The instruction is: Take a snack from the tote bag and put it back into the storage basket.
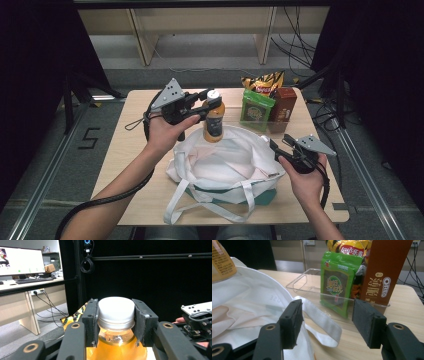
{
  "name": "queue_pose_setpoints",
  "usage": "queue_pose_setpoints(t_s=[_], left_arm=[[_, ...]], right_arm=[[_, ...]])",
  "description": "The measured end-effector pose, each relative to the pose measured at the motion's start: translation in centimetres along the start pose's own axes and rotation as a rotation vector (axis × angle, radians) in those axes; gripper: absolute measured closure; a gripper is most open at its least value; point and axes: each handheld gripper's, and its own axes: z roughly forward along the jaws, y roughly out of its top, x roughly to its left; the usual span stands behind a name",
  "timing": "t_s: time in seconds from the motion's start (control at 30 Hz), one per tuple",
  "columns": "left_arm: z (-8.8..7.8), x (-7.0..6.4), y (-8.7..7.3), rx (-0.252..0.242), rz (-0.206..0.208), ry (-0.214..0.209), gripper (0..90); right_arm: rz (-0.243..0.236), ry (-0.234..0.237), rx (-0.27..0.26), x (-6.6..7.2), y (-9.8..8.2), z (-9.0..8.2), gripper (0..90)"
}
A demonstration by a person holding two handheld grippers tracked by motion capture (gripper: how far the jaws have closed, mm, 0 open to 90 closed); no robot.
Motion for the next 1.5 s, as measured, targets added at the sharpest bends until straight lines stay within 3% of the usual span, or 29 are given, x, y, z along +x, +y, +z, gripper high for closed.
queue_pose_setpoints(t_s=[0.13, 0.33, 0.37, 0.4, 0.63, 0.67, 0.77, 1.03, 1.27, 1.5], left_arm=[[0.3, 0.1, 0.3, -0.004, 0.002, -0.001, 58.9], [0.8, 0.5, 0.8, -0.014, 0.008, 0.001, 58.9], [0.9, 0.6, 0.9, -0.016, 0.008, 0.001, 58.9], [1.0, 0.6, 1.0, -0.019, 0.004, 0.002, 58.9], [1.8, 1.2, 1.4, -0.027, 0.008, 0.011, 58.9], [1.9, 1.3, 1.4, -0.028, 0.005, 0.012, 58.9], [2.3, 1.5, 1.5, -0.025, 0.004, 0.011, 58.9], [3.0, 1.4, 2.1, -0.032, 0.004, 0.005, 58.9], [3.8, 1.7, 2.7, -0.042, 0.008, 0.005, 58.9], [4.6, 2.4, 2.7, -0.038, 0.005, 0.020, 58.9]], right_arm=[[-0.006, 0.000, 0.002, -0.2, 0.0, 0.0, 42.2], [0.023, -0.002, 0.007, 0.0, 0.1, -0.1, 42.2], [-0.011, -0.003, -0.002, -0.2, 0.1, 0.0, 42.2], [-0.012, 0.000, 0.001, -0.2, 0.0, 0.0, 42.2], [0.012, -0.002, 0.003, 0.0, 0.1, -0.1, 42.2], [-0.013, 0.005, -0.005, -0.2, 0.1, -0.1, 42.2], [0.020, 0.001, 0.003, 0.0, 0.1, -0.2, 42.2], [-0.014, 0.003, -0.007, -0.3, 0.0, 0.0, 42.2], [0.019, -0.003, -0.003, -0.1, 0.1, -0.2, 42.2], [0.006, -0.006, -0.011, -0.3, 0.0, -0.1, 42.2]])
